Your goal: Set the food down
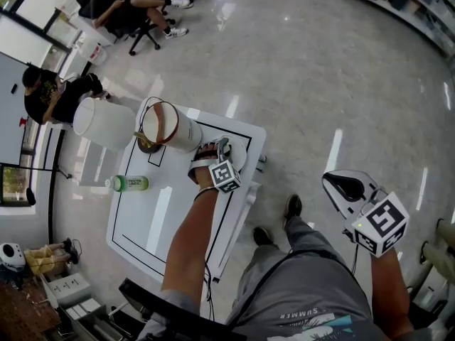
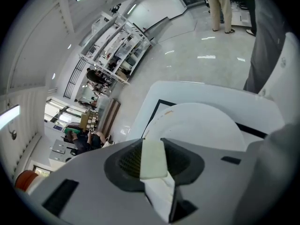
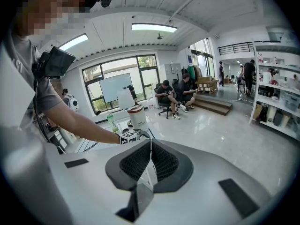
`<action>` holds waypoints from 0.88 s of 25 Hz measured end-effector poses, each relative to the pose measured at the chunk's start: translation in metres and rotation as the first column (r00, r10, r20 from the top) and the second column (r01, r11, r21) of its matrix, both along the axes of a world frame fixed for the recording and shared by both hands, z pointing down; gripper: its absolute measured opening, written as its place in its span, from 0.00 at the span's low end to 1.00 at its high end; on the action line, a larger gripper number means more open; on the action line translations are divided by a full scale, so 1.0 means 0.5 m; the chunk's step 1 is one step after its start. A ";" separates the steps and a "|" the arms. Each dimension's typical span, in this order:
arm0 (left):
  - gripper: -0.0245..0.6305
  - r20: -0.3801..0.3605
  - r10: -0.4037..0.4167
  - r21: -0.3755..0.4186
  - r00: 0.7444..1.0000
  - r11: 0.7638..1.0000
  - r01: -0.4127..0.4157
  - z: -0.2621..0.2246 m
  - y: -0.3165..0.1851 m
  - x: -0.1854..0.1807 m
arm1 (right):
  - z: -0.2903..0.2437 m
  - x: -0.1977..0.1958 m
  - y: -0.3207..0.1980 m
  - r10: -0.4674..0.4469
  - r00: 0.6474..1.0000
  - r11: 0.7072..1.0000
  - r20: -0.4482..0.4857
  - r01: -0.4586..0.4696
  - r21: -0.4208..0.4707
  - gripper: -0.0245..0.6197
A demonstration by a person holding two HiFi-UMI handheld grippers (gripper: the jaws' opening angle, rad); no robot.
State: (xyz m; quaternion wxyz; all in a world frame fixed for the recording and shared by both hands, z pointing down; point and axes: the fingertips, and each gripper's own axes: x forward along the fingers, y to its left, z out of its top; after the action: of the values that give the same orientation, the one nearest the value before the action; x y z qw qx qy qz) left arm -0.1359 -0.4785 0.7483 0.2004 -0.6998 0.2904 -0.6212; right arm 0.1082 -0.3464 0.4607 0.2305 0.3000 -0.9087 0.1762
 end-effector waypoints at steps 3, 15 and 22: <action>0.19 0.023 0.026 0.004 0.999 1.000 -0.026 0.000 0.004 0.006 | 0.003 0.000 0.001 0.000 1.000 1.000 -0.001 0.000 -0.005 0.05; 0.20 -0.039 0.009 -0.038 0.999 0.999 -0.010 -0.001 0.035 0.015 | 0.008 -0.008 0.023 0.005 1.000 1.000 0.004 -0.005 -0.007 0.05; 0.21 -0.089 -0.008 -0.031 0.996 1.000 0.006 -0.034 0.047 0.030 | -0.003 -0.004 0.040 0.010 1.000 1.000 0.004 -0.010 -0.008 0.05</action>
State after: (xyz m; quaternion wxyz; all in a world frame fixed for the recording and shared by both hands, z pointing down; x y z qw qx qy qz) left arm -0.1207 -0.4552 0.7314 0.1743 -0.7286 0.2920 -0.5946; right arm 0.1064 -0.3262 0.4592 0.2289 0.3033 -0.9070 0.1815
